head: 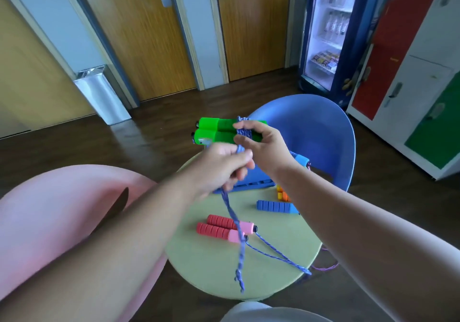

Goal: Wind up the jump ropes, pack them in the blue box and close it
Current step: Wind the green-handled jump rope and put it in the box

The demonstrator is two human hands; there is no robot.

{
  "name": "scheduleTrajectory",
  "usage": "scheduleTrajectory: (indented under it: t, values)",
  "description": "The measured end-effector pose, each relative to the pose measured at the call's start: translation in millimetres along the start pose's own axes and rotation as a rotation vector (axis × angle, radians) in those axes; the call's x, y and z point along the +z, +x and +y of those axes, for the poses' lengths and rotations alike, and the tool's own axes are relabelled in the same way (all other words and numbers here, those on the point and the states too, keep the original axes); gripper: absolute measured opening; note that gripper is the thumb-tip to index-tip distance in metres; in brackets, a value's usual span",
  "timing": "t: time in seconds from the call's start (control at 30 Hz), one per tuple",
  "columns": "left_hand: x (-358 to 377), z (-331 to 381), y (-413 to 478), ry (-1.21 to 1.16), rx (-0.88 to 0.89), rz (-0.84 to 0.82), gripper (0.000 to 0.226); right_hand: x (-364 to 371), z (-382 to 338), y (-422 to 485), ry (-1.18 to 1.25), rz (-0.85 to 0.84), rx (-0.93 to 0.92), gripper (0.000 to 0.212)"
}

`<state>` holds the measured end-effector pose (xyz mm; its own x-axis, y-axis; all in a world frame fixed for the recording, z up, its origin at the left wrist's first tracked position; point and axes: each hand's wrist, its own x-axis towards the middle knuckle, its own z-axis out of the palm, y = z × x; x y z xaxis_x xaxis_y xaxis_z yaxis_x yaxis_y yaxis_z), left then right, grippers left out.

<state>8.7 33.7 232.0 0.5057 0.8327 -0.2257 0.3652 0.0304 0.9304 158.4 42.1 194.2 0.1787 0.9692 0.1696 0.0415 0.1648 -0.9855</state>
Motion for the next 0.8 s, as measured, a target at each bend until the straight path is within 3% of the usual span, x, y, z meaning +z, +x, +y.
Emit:
scheduleTrajectory:
  t: [0.07,0.17,0.43,0.6,0.8]
  values:
    - [-22,22,4,0.01,0.031,0.078,0.031,-1,0,-4,-0.069,-0.062,-0.07,0.021]
    - [-52,46,12,0.119,0.019,0.141,0.031,1,-4,-13,0.055,-0.136,-0.121,0.016]
    - [-67,70,23,0.697,-0.029,0.238,0.03,10,-5,-17,0.07,-0.2,-0.202,0.027]
    - [-68,67,23,0.696,-0.113,0.197,0.032,9,-10,-17,-0.003,-0.322,-0.122,0.03]
    - [-71,66,18,0.704,-0.132,0.055,0.031,22,3,-35,-0.116,-0.247,-0.087,0.027]
